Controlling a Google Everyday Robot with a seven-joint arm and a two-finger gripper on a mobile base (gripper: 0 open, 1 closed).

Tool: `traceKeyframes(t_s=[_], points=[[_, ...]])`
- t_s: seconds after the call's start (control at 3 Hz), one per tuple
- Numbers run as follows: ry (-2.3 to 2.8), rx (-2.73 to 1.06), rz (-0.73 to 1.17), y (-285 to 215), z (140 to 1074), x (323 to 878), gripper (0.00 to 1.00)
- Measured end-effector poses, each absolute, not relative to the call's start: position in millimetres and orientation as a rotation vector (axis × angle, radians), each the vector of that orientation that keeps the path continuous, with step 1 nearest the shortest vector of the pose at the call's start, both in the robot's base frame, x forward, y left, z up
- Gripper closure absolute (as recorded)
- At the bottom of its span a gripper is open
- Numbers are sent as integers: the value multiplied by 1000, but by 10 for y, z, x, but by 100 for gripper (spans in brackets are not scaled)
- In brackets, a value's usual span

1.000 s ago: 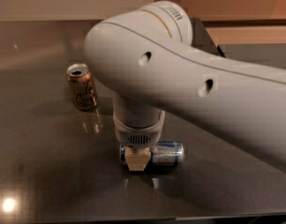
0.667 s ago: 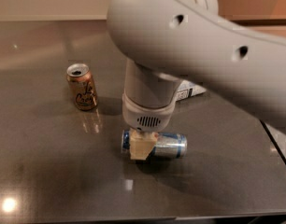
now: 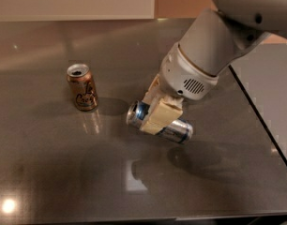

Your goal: Place redbull can upright

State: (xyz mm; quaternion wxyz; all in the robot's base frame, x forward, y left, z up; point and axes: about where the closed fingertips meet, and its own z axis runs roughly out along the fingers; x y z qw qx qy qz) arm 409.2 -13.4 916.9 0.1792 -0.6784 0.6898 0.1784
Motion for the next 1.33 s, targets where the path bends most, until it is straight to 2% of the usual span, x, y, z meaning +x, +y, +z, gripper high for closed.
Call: traceKeyframes(t_s=[0.67, 1.33], points=[[1663, -1647, 915, -307, 9279, 4148, 100], [1395, -1389, 1194, -430, 9490, 4101, 100]])
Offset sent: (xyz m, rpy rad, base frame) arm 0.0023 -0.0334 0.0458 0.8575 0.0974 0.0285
